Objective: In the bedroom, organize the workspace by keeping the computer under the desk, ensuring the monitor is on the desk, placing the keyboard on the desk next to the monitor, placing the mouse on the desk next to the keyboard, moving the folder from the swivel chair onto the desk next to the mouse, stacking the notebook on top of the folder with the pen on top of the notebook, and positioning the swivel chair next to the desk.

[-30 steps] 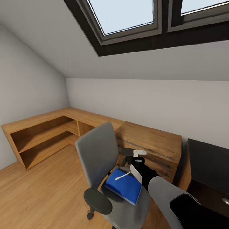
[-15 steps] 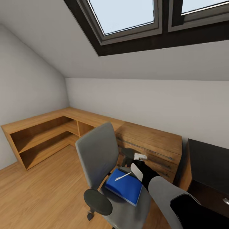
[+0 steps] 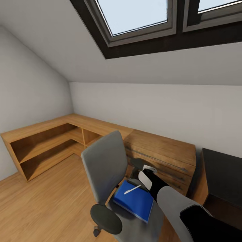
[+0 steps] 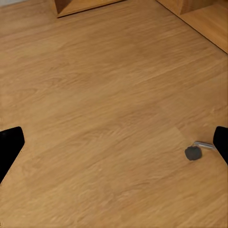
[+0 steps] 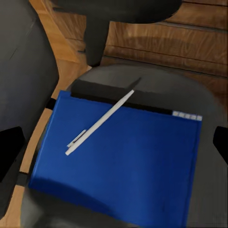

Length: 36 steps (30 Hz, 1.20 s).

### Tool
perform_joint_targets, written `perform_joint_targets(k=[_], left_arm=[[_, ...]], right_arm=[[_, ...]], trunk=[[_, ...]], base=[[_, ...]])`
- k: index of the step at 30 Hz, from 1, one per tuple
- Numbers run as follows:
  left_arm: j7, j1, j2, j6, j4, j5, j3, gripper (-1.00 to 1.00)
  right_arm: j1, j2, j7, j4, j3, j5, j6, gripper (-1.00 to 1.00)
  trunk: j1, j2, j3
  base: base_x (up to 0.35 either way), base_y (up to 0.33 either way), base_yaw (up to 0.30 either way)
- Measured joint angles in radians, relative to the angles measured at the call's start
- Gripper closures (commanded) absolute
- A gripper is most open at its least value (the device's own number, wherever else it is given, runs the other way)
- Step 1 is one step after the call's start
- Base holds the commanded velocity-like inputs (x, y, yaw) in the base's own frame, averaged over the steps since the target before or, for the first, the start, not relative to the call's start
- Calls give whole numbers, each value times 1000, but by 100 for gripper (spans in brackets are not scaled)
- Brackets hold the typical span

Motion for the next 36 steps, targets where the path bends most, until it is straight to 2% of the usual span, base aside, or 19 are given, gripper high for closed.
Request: perform_joint_targets(k=[4, 8, 10, 11, 13, 14, 15, 16, 17, 18, 20, 29, 36], left_arm=[[1, 0, 0, 1, 0, 0, 2, -100], [-1, 0, 0, 0, -15, 3, 2, -100], [-1, 0, 0, 0, -17, 3, 2, -100], [1, 0, 1, 1, -17, 5, 5, -100], [0, 0, 0, 1, -20, 13, 26, -100], [-2, 0, -2, 6, -60, 40, 52, -100], [-2, 0, -3, 6, -67, 48, 55, -100], [0, 0, -3, 8, -79, 86, 59, -100], [0, 0, -3, 30, -107, 199, 60, -100], [0, 0, -2, 50, -112, 222, 60, -100], [1, 0, 1, 88, -116, 239, 60, -100], [1, 0, 1, 98, -117, 245, 60, -100], [1, 0, 3, 99, -116, 246, 60, -100]], right_arm=[[0, 0, -28, 0, -1, 0, -1, -100], [0, 0, -90, 0, -1, -2, -1, -100], [0, 0, -86, -4, -2, -2, -6, -100], [0, 0, -63, -7, -2, 1, -23, -100], [0, 0, -54, -7, -1, 3, -36, -100], [0, 0, -49, -7, -1, 4, -42, -100], [0, 0, -48, -7, 0, 4, -42, -100], [0, 0, -47, -6, 0, 4, -42, -100], [0, 0, -47, -7, 0, 4, -43, -100], [0, 0, -47, -7, 0, 4, -43, -100], [0, 0, -47, -6, 2, 4, -44, -100], [0, 0, -47, -7, 4, 4, -45, -100], [0, 0, -48, -7, 5, 4, -45, -100]], trunk=[[0, 0, 0], [0, 0, 0], [0, 0, 0], [0, 0, 0], [0, 0, 0], [0, 0, 0], [0, 0, 0], [0, 0, 0], [4, -7, -3], [8, -14, -6], [15, -28, -12], [50, -91, -41], [77, -140, -63]], base=[[41, 30, 0], [174, 175, 0], [123, 205, 0], [41, 82, 0], [15, 31, 0], [4, 7, 0], [2, 4, 0], [0, 0, 0], [0, 0, 0], [0, 0, 0], [0, 0, 0], [0, 0, 16], [0, 0, 188]])
